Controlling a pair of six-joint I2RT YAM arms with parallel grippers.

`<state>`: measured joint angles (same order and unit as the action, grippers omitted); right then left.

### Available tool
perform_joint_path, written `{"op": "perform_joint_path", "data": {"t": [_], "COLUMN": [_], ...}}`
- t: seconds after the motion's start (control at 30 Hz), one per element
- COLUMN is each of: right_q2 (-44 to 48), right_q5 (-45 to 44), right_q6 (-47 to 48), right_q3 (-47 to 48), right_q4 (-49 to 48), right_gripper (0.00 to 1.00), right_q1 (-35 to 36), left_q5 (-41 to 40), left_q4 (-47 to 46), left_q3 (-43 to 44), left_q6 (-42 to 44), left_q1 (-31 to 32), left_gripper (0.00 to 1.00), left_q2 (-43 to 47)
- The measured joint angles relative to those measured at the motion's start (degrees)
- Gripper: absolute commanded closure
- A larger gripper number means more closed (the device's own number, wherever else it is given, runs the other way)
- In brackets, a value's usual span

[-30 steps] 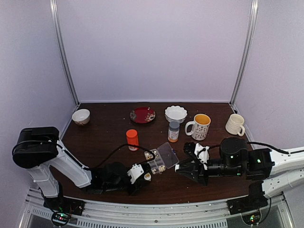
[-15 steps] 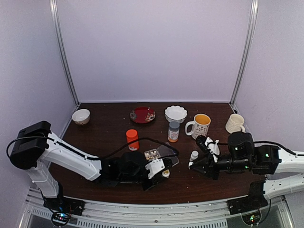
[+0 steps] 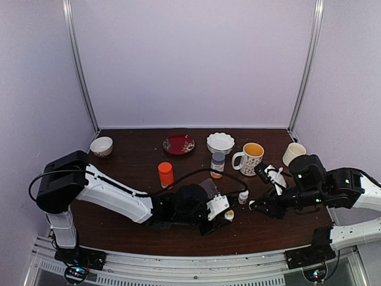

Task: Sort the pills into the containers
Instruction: Place the pill bottle at the center of the board.

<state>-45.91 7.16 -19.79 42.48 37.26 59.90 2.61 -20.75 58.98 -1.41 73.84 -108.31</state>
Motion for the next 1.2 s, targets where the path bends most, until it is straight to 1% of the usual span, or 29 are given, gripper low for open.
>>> {"op": "perform_joint_path", "data": {"t": [0.2, 0.4, 0.47, 0.7, 0.83, 1.0, 1.2], "right_q2": [1.57, -1.99, -3.76, -11.28, -13.88, -16.28, -19.08], "right_q5": [-0.37, -0.31, -0.15, 0.98, 1.6, 2.05, 3.39], "right_q6": [-6.34, -10.23, -10.62, -10.51, -10.12, -9.05, -7.48], "right_q3": [-3.78, -5.35, -5.35, -5.09, -3.54, -1.31, 0.94], "right_q4": [1.55, 2.8, 2.71, 2.8, 2.95, 3.78, 5.86], "right_gripper": [0.93, 0.93, 0.93, 0.92, 0.91, 0.89, 0.89], "right_q1": [-0.37, -0.63, -0.92, -2.67, -3.26, -3.43, -3.45], "left_q5": [0.96, 1.25, 1.29, 1.07, 0.57, -0.39, -0.92], "left_q4": [-3.58, -7.52, -9.07, -13.11, -16.33, -20.46, -25.68], "left_q3": [0.28, 1.49, 2.1, 2.12, 0.24, -2.27, -5.11], "left_q6": [-1.64, -1.9, -1.9, -2.14, -2.56, -2.86, -3.32], "left_q1": [0.09, 0.72, 1.07, 2.03, 2.03, 2.03, 2.03], "left_gripper": [0.73, 0.72, 0.66, 0.4, 0.34, 0.34, 0.38], "left_q2": [-7.93, -12.76, -13.94, -15.26, -15.26, -15.26, -15.26]}}
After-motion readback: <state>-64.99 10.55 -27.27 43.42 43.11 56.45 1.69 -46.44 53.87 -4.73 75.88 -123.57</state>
